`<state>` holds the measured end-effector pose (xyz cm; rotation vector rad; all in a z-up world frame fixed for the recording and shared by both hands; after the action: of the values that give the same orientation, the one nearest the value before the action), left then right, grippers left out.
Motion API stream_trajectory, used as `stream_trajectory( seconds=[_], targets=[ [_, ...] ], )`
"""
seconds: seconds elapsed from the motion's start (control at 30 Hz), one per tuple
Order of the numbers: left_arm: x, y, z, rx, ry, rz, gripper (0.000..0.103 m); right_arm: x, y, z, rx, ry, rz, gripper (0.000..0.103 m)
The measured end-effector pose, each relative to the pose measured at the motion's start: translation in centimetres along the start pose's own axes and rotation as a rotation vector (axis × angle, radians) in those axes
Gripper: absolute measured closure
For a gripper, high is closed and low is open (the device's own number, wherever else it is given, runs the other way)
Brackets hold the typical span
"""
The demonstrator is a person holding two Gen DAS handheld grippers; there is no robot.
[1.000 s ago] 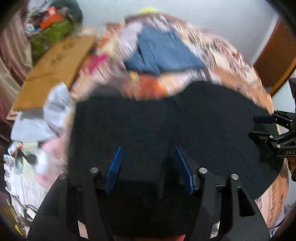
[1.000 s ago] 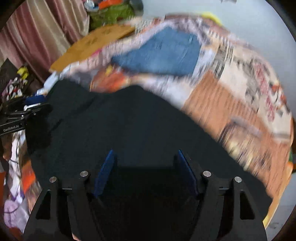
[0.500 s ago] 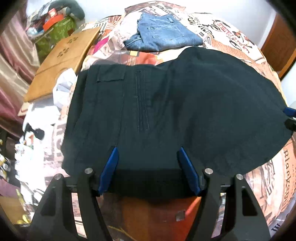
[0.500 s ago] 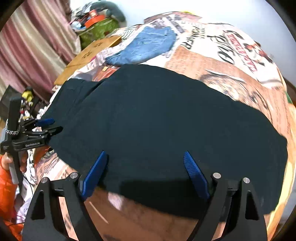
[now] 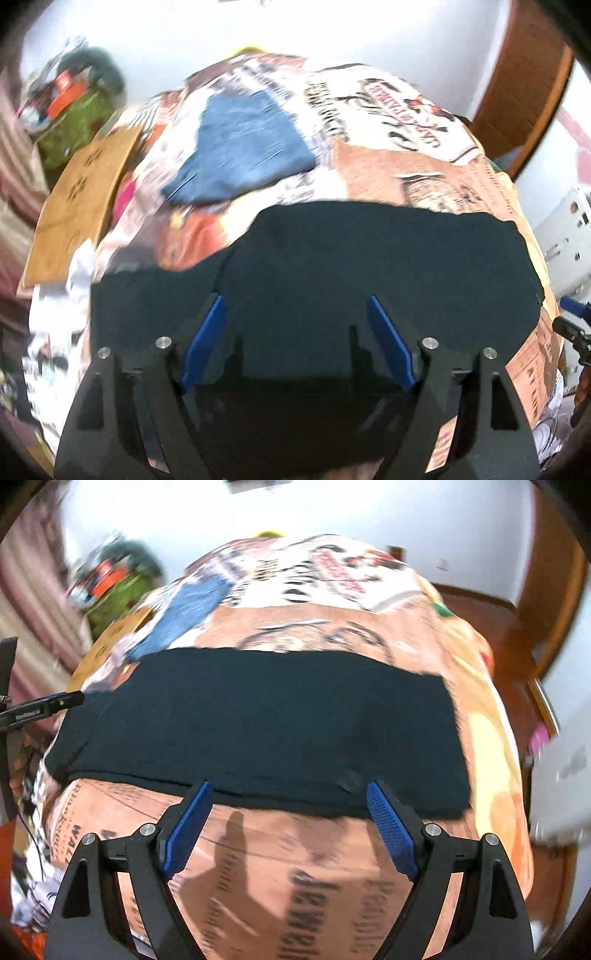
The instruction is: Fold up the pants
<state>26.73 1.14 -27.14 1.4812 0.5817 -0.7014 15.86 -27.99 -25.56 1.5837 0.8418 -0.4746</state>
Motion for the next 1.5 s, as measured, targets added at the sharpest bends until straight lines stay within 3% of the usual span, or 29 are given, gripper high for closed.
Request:
stream_trajectory(
  seconds=[0.33, 0.6, 0.73, 0.93, 1.0, 1.07, 1.1, 1.17, 1.27, 1.5],
  targets=[
    [4.1, 0.5, 8.9, 0.173, -0.094, -0.085, 0.024, -0.3, -3.4, 8.2, 0.304, -0.068, -0.016, 0.02],
    [6.6, -1.3, 14.8, 0.314, -0.144, -0.154, 0.024, 1.4, -4.1, 11.2, 0.513, 0.001, -0.016, 0.02],
    [7.7, -1.5, 16.6, 0.321, -0.164, -0.163, 0.019, 2.2, -3.8, 12.4, 0.613, 0.023, 0.005, 0.02],
    [8.9, -1.1, 17.6, 0.304, -0.193, -0.185, 0.014, 3.4, -3.2, 13.2, 0.653, 0.009, 0.016, 0.02],
    [9.0, -1.1, 17.8, 0.305, -0.196, -0.183, 0.013, 3.6, -2.9, 13.2, 0.631, -0.007, 0.016, 0.025],
    [9.1, -1.2, 17.8, 0.3, -0.199, -0.179, 0.012, 4.0, -2.8, 13.1, 0.603, -0.034, 0.013, 0.043],
    [9.0, -1.2, 17.7, 0.297, -0.2, -0.177, 0.011, 4.2, -2.7, 13.1, 0.595, -0.042, 0.009, 0.047],
    [9.0, -1.2, 17.6, 0.291, -0.199, -0.175, 0.011, 4.4, -2.6, 13.3, 0.59, -0.053, 0.01, 0.069],
    [9.0, -1.2, 17.5, 0.287, -0.196, -0.174, 0.011, 4.5, -2.2, 13.5, 0.611, -0.029, 0.018, 0.089],
    [8.4, -1.0, 17.0, 0.251, -0.2, -0.184, 0.011, 2.6, 0.9, 11.6, 0.493, -0.019, 0.065, 0.093]
  ],
)
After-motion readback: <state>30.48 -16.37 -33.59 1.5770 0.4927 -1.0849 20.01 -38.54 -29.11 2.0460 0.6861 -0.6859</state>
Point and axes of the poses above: each gripper's, at about its wrist camera, not at the fingertips, and x roughly the way its jaws point, z to its right, y to its top, the point moved 6 cm from there along x, roughly the way its jaws point, and after that the axes turned 11 degrees about z, right-handed, at the moved point
